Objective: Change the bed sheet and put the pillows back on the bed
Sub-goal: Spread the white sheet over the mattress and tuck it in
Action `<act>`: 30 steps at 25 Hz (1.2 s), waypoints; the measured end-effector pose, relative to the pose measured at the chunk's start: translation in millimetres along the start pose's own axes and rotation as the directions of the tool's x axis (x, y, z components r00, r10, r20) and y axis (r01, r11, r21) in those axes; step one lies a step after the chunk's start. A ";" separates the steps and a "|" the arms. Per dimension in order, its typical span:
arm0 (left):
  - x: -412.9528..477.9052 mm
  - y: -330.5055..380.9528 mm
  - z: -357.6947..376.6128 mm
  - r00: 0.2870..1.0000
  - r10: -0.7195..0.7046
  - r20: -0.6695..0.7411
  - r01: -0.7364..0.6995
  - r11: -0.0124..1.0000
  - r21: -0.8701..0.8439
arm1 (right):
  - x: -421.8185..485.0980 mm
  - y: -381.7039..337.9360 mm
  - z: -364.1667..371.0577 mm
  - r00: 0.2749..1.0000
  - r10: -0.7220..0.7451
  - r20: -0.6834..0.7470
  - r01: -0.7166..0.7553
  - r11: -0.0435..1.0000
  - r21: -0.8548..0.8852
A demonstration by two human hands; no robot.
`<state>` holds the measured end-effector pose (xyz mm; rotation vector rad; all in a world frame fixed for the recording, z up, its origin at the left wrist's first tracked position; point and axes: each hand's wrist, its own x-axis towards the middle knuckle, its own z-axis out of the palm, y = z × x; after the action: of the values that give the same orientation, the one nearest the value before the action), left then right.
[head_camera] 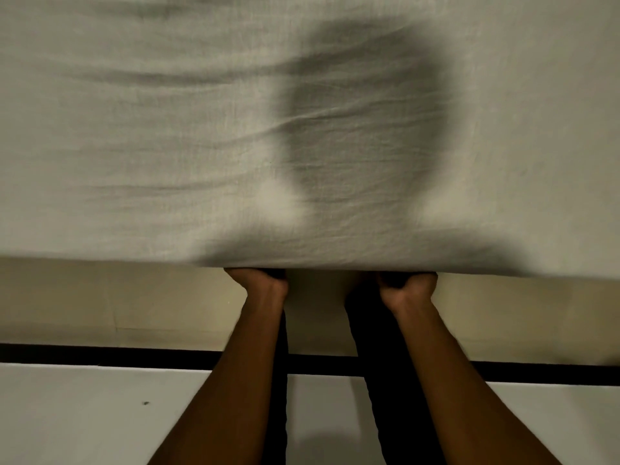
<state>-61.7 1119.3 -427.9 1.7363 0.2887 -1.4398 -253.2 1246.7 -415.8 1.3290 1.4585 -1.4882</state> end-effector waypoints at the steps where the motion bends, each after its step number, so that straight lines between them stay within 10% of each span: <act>1: -2.3 2.6 -3.9 0.998 -0.028 -0.053 0.027 1.000 -0.008 | -1.2 -3.6 -3.9 1.000 -0.012 0.002 0.012 0.998 -0.054; 5: -21.6 17.9 -27.9 0.961 -0.021 -0.277 0.040 0.997 0.062 | -24.1 -25.6 -16.3 0.997 -0.073 0.041 0.083 0.837 -0.541; 7: -39.6 28.0 -30.5 0.900 0.299 -0.317 -0.107 0.857 0.504 | -54.4 -35.7 -29.2 0.960 -0.216 0.179 0.245 0.334 -0.910; 10: -79.8 53.6 0.6 0.653 0.673 0.346 -0.640 0.247 0.728 | -104.8 -39.2 -27.5 0.673 -0.384 0.633 0.624 -0.164 -0.764; 12: -91.3 62.1 35.4 0.382 0.480 0.790 -0.855 -0.140 0.499 | -112.7 -24.4 -3.7 0.404 -0.423 0.811 0.724 -0.393 -0.566; 14: -80.9 59.4 71.6 0.257 0.199 0.946 -0.862 -0.395 0.318 | -108.8 -10.4 41.7 0.280 -0.353 0.893 0.686 -0.577 -0.443; 19: -36.4 44.0 102.4 0.285 -0.060 0.957 -0.707 -0.687 0.168 | -75.4 6.7 107.6 0.247 -0.219 0.944 0.512 -0.798 -0.319; 26: -40.1 51.5 105.2 0.306 -0.125 0.944 -0.709 -0.691 0.138 | -74.4 6.3 110.5 0.261 -0.189 0.947 0.464 -0.835 -0.295; 30: -76.2 93.2 127.9 0.643 -0.346 0.684 -0.650 -0.718 0.248 | -112.1 -23.6 123.3 0.495 0.014 0.869 0.532 -0.795 -0.291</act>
<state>-115.1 994.7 -316.1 1.5898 -3.1552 -1.1974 -271.3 1109.7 -319.8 -1.2810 2.1055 0.1599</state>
